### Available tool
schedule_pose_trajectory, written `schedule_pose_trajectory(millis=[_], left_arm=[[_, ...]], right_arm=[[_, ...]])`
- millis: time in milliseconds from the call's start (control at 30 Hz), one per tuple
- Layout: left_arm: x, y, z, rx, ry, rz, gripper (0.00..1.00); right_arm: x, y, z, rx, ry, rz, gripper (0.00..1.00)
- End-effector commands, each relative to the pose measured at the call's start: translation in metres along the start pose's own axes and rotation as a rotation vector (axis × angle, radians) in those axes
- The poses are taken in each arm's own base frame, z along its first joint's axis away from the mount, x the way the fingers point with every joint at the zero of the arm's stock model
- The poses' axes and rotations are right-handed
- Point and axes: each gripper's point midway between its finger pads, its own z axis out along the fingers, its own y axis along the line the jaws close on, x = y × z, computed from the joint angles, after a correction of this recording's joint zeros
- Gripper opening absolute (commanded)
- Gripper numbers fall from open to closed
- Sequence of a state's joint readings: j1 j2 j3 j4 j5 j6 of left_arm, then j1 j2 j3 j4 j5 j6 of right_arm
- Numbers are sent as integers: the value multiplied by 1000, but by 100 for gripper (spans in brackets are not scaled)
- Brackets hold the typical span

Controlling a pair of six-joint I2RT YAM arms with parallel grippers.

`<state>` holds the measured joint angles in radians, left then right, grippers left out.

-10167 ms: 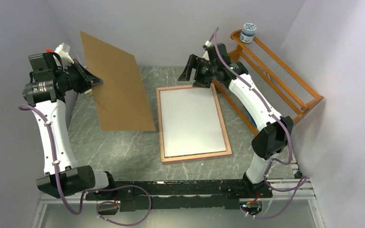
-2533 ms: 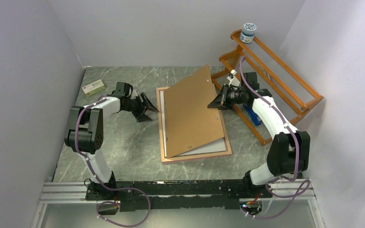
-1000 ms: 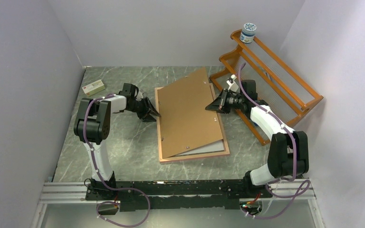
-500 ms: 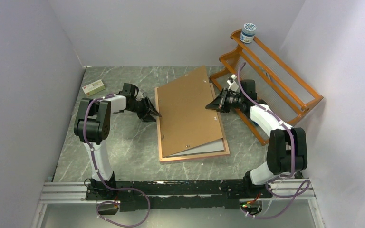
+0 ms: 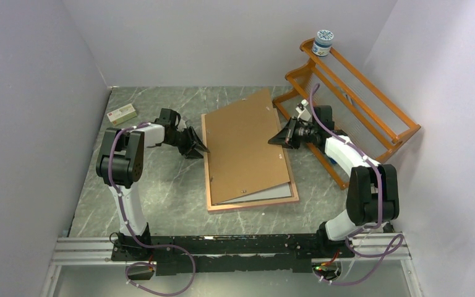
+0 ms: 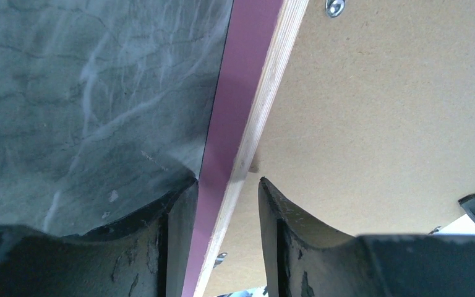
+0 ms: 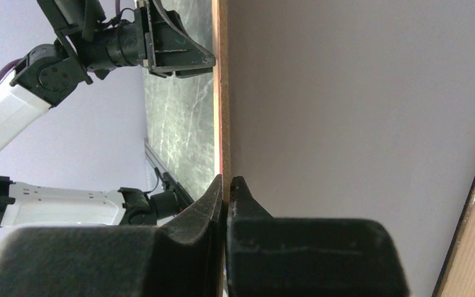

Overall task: Put the photo into the frame
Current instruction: Place the photo frame item in the photo frame.

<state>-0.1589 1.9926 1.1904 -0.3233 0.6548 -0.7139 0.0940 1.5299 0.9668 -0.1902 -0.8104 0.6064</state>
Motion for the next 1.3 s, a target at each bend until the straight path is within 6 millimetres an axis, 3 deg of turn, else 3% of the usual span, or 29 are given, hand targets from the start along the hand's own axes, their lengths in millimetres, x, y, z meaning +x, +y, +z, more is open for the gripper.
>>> schedule_pose_trajectory(millis=[0,333,667,800,933,1133,1200,1267], left_arm=[[2,19,6,-83,-6,12,47],[-1,15,6,-55,-8,83,51],[-1,15,9,-43,1,82,52],[-2,16,9,-49,-1,81,52],[-3,20,8,-80,-10,85,51],[-6,23,7,-104,-10,95,52],[-7,22,7,-101,-10,100,54],[-7,21,6,-104,-10,106,58]], right_arm=[[10,-6,-3,16,35,15,0],[1,17,-14,-75,93,11,0],[6,4,3,-60,68,15,0],[9,-2,12,-45,68,5,8],[8,-10,11,12,66,-10,28],[4,-21,5,128,65,-33,89],[3,-29,2,193,65,-41,98],[1,-36,-2,249,65,-48,99]])
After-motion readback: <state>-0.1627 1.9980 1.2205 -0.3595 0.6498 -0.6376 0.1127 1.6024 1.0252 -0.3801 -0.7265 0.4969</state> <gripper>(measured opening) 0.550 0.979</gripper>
